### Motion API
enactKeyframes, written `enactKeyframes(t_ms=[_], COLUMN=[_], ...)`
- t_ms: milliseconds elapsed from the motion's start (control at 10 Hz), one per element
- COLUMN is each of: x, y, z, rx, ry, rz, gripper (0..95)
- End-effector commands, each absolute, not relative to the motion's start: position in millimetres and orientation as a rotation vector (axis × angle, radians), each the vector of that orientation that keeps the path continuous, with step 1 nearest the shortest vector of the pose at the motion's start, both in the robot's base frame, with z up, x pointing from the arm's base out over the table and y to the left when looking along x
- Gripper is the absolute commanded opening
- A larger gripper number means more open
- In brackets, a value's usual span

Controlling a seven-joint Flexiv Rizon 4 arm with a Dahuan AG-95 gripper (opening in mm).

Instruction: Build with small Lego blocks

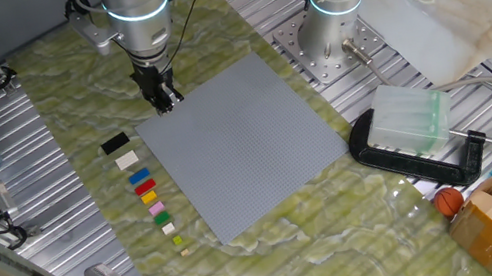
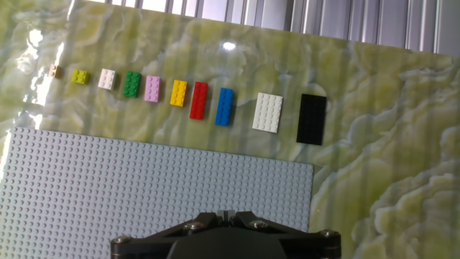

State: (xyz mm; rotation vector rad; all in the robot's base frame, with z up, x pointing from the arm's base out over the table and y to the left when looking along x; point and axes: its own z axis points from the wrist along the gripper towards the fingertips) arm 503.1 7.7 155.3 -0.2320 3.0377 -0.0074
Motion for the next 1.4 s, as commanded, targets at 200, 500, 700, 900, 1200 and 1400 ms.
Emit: enactKeyframes(t_ms=[200, 500, 700, 900, 1200, 1400], x=[503.2, 503.2, 503.2, 503.2, 503.2, 503.2], y=[7.9, 7.9, 7.9, 7.9, 7.9, 7.9], z=[155.2, 155.2, 155.2, 155.2, 155.2, 155.2], rx=[-0.224, -0.224, -0.237, -0.238, -0.233, -0.233], ry=[3.038, 3.040, 3.039, 3.039, 3.041, 3.041], rz=[-0.007, -0.007, -0.008, -0.007, -0.007, -0.008], gripper=[0.0, 0.0, 0.0, 0.0, 0.0, 0.0])
